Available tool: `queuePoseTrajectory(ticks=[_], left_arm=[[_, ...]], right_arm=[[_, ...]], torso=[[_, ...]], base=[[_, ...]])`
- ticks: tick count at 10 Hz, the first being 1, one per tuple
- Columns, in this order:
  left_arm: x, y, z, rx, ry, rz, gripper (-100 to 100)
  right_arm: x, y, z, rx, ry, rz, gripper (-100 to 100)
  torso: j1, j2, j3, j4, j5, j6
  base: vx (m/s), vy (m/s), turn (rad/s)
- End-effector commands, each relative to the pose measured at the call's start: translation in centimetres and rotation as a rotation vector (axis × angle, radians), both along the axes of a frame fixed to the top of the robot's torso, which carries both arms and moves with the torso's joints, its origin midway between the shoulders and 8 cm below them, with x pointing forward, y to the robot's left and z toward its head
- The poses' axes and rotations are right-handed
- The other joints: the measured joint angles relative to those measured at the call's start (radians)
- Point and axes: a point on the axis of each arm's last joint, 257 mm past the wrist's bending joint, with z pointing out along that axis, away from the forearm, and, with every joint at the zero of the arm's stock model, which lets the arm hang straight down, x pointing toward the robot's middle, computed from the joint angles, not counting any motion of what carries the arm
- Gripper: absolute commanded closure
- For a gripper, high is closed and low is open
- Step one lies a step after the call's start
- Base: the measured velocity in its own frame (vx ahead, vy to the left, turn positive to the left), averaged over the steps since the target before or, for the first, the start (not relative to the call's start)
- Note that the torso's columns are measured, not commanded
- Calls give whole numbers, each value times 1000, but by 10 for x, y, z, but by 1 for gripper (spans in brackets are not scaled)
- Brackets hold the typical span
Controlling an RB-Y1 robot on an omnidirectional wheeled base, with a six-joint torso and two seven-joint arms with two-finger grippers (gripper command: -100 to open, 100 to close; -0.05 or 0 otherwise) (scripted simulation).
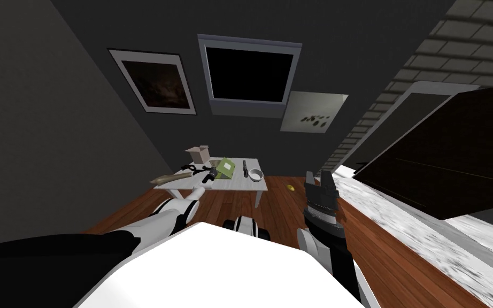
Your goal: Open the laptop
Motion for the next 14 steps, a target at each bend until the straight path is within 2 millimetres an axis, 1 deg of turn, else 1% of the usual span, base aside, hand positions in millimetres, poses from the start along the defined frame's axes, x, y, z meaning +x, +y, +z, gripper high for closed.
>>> queuePoseTrajectory(ticks=[1, 2, 3, 4, 5, 6, 7, 9, 10, 13, 14], left_arm=[[-3, -14, -10, -53, -14, 20, 100], [-3, -13, -10, -71, -20, 28, 100], [-6, -23, -18, -97, -20, 39, 100], [-7, -22, -18, -115, -26, 48, 100], [-10, -31, -27, -144, -26, 59, 100], [-11, -30, -27, -160, -31, 68, 100], [-3, -25, -17, -149, -23, 61, -100], [4, -20, -6, -150, -23, 60, -100], [12, -16, 5, -150, -22, 59, -100], [23, -9, 21, -151, -23, 57, -100], [23, -9, 21, -151, -23, 57, -100]], right_arm=[[0, 0, 0, 0, 0, 0, 0], [0, 0, 0, 0, 0, 0, 0], [0, 0, 0, 0, 0, 0, 0], [0, 0, 0, 0, 0, 0, 0], [0, 0, 0, 0, 0, 0, 0], [0, 0, 0, 0, 0, 0, 0], [0, 0, 0, 0, 0, 0, 0], [0, 0, 0, 0, 0, 0, 0], [0, 0, 0, 0, 0, 0, 0], [0, 0, 0, 0, 0, 0, 0], [0, 0, 0, 0, 0, 0, 0]], torso=[[-1, -1, 0, 0, 0, -2], [1, 0, 0, -1, 1, -2], [0, -1, -1, -1, 0, -3], [1, -2, -1, -2, 1, 0], [-1, -2, -2, -1, 0, -2], [-1, -2, -1, -1, 0, 0], [-2, -2, -1, -1, 0, -1], [-6, 0, 0, -2, -1, -2], [-4, 1, 0, -1, -1, -2], [-2, 3, 2, 2, -2, -3], [-1, 3, 2, 2, -2, -3]], base=[[-30, 151, -104], [-31, 118, -80], [-27, 140, -129], [-26, 119, -82], [-11, 136, -100], [-12, 117, -72], [-28, 24, 0], [-38, -46, 23], [-54, -56, 10], [-40, -34, 5], [-21, -10, 1]])
